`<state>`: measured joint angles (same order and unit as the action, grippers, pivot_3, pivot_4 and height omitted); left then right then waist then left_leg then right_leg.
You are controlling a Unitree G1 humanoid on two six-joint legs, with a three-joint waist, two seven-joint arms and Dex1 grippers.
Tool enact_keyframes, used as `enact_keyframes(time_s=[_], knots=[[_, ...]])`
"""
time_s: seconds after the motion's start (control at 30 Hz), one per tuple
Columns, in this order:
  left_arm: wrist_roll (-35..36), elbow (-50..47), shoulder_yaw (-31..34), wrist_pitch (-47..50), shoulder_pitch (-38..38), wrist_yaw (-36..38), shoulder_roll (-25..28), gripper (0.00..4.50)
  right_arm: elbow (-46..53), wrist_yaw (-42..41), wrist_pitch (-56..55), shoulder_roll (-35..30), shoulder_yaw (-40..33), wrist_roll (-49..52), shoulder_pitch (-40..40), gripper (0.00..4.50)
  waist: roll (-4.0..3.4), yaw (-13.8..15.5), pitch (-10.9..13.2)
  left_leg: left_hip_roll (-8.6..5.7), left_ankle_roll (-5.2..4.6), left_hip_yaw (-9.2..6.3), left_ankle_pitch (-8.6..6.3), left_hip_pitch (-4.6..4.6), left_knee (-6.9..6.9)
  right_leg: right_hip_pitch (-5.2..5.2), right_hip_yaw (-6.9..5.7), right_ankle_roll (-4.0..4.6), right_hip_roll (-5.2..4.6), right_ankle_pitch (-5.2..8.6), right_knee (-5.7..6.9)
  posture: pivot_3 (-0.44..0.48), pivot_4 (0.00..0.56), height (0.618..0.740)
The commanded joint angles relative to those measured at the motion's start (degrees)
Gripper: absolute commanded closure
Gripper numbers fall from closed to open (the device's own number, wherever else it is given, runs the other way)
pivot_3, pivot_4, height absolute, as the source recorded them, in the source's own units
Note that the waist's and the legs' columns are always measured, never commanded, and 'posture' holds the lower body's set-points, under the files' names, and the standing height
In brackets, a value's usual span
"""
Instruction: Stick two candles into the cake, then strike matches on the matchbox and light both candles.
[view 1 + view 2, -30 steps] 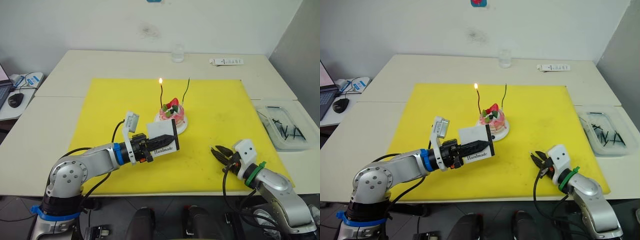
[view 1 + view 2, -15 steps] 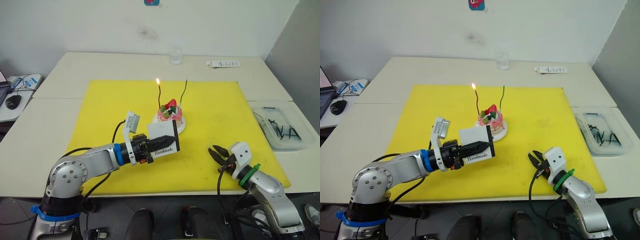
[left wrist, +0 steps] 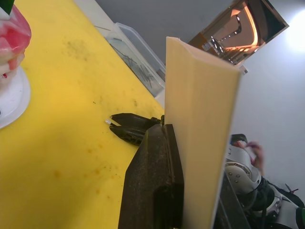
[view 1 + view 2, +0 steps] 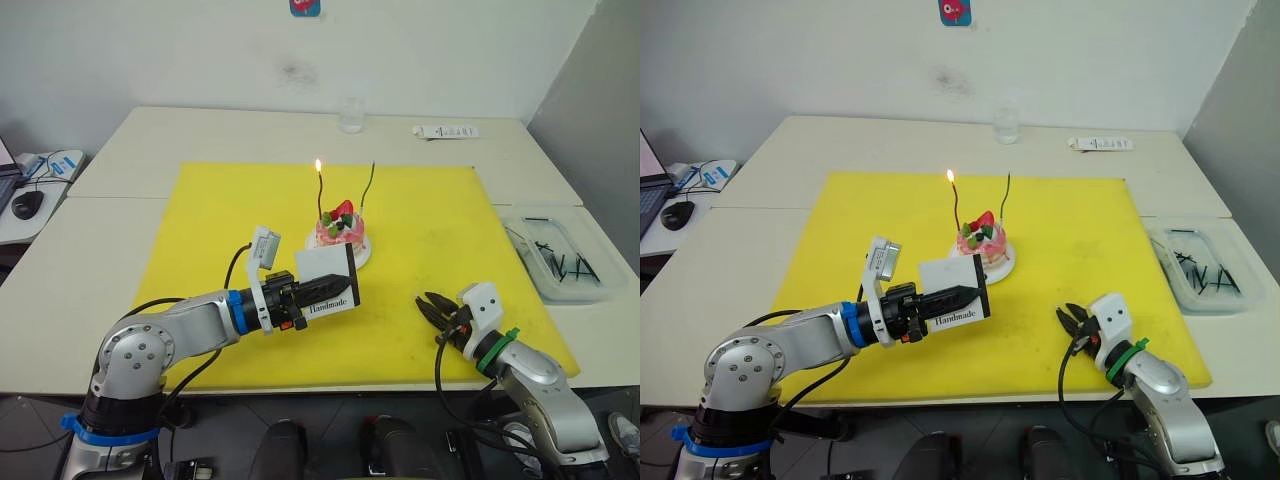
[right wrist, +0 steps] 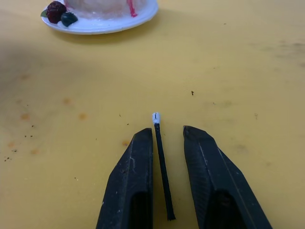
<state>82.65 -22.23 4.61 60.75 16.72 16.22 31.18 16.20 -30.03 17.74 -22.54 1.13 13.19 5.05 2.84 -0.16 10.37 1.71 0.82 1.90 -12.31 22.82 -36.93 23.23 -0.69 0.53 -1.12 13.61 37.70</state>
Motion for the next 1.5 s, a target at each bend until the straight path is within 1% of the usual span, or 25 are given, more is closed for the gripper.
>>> enact_keyframes(time_s=[0.03, 0.1, 0.2, 0.23, 0.27, 0.63, 0.67, 0.8, 0.93, 1.03, 1.17, 1.23, 1.33, 1.5], knots=[[1.21, -1.98, 0.39, -0.64, 0.15, -0.11, -0.26, 4.5, -2.87, -0.62, -0.4, 0.23, 0.53, -0.2, 1.22, 3.46, 0.0, 0.0, 0.0, 0.0, 0.0, 0.0, 0.0, 0.0, 0.0, 0.0, 0.0, 0.0, 0.0, 0.0, 0.0, 0.0, 0.15, 0.74], [1.27, -1.99, 0.39, -0.66, 0.16, -0.24, -0.28, 4.5, -3.56, -0.98, -1.24, 0.09, 0.56, -0.27, 1.43, 3.46, 0.0, 0.0, 0.0, 0.0, 0.0, 0.0, 0.0, 0.0, 0.0, 0.01, 0.0, 0.0, 0.0, 0.0, -0.02, 0.0, 0.15, 0.74], [1.35, -2.05, 0.45, -0.64, 0.06, -0.18, -0.17, 4.5, -3.92, -1.34, -2.04, 0.09, 0.64, -0.2, 1.53, 4.04, 0.0, 0.0, 0.0, 0.0, 0.01, 0.0, 0.0, 0.01, 0.0, 0.01, 0.01, 0.0, -0.01, 0.0, -0.06, 0.0, 0.15, 0.74], [1.39, -2.07, 0.45, -0.64, 0.04, -0.16, -0.15, 4.5, -3.95, -1.48, -2.18, 0.19, 0.54, 0.04, 1.55, 4.41, 0.0, 0.0, 0.0, 0.0, 0.01, 0.0, -0.01, 0.02, 0.0, 0.01, 0.01, 0.0, -0.01, 0.0, -0.06, 0.0, 0.15, 0.74], [1.45, -2.08, 0.45, -0.63, 0.03, -0.18, -0.14, 4.5, -3.97, -1.61, -2.3, 0.25, 0.47, 0.2, 1.57, 4.46, 0.0, 0.0, 0.0, 0.0, 0.01, 0.0, -0.01, 0.02, 0.0, 0.01, 0.01, 0.0, -0.01, 0.0, -0.07, 0.0, 0.15, 0.74], [2.64, -2.2, 0.18, -0.86, 0.01, -1.3, -0.78, 4.5, -2.55, -2.43, -1.75, -0.08, -0.42, 2.44, 1.66, 4.46, 0.0, 0.0, 0.0, 0.02, 0.01, -0.01, -0.01, 0.07, 0.18, 0.01, -0.03, 0.0, -0.02, 0.01, -0.37, 0.0, 0.15, 0.74], [2.58, -2.14, 0.1, -0.9, 0.06, -1.35, -0.83, 4.5, -1.85, -2.73, -1.4, -0.49, -0.7, 2.73, 1.52, 4.46, 0.0, 0.0, 0.0, 0.02, 0.01, -0.01, -0.01, 0.09, 0.22, 0.0, -0.03, 0.0, -0.02, 0.0, -0.43, 0.0, 0.15, 0.74], [1.72, -1.24, 0.1, -0.9, 0.58, -1.09, -0.75, 4.5, 5.75, -5.72, 2.79, -6.11, -1.46, 3.79, -0.62, 4.46, -0.1, 0.04, 0.07, -0.03, 0.02, 0.06, -0.02, 0.17, 0.27, 0.0, -0.01, -0.01, -0.06, 0.0, -0.6, 0.0, 0.15, 0.74], [-2.63, 1.75, -0.76, -1.38, 2.28, -0.87, -1.05, 4.5, 14.59, -10.22, 12.18, -14.41, -1.8, 7.93, -7.87, 4.46, -0.31, 0.02, 0.26, -0.03, 0.05, 0.11, -0.04, 0.24, 0.34, 0.08, 0.01, -0.03, -0.05, -0.01, -0.66, 0.0, 0.15, 0.74], [-4.57, 3.17, -1.43, -1.57, 3.52, 0.05, -2.29, 4.5, 17.24, -12.76, 15.48, -18.83, 0.12, 8.04, -15.05, 4.46, -0.32, 0.07, 0.28, -0.03, 0.04, 0.05, -0.04, 0.22, 0.39, 0.09, -0.05, -0.05, -0.01, -0.01, -0.65, 0.0, 0.15, 0.74], [-5.93, 4.01, -1.71, -1.6, 4.56, 0.87, -3.59, 4.5, 18.6, -13.4, 18.04, -19.46, 2.88, 8.28, -21.68, 4.46, -0.23, 0.13, 0.3, -0.03, 0.04, -0.03, -0.04, 0.23, 0.61, 0.09, -0.15, -0.1, 0.01, 0.04, -0.73, 0.0, 0.15, 0.74], [-6.26, 4.23, -1.62, -1.61, 4.67, 0.94, -4.17, 4.5, 19.44, -13.53, 18.26, -19.54, 4.26, 7.77, -22.74, 4.46, -0.23, 0.17, 0.29, -0.07, 0.04, 0.0, -0.04, 0.29, 0.67, 0.15, -0.12, -0.41, -0.01, 0.01, -0.72, 0.0, 0.15, 0.74], [-6.72, 4.37, -1.4, -1.53, 4.79, 0.93, -4.92, 4.5, 20.89, -13.92, 18.2, -19.94, 5.7, 7.28, -23.3, 4.46, -0.23, 0.18, 0.29, -0.08, 0.06, 0.0, -0.05, 0.38, 0.67, 0.18, -0.11, -0.63, -0.04, 0.13, -0.74, 0.0, 0.15, 0.74], [-7.29, 4.11, -1.29, -1.42, 4.59, 1.0, -5.39, 4.5, 22.29, -14.42, 18.56, -20.18, 6.68, 7.58, -25.08, 4.46, -0.24, 0.18, 0.29, -0.08, 0.06, 0.01, -0.05, 0.63, 0.67, 0.46, -0.1, -0.68, -0.04, 0.17, -0.71, 0.0, 0.15, 0.74]])
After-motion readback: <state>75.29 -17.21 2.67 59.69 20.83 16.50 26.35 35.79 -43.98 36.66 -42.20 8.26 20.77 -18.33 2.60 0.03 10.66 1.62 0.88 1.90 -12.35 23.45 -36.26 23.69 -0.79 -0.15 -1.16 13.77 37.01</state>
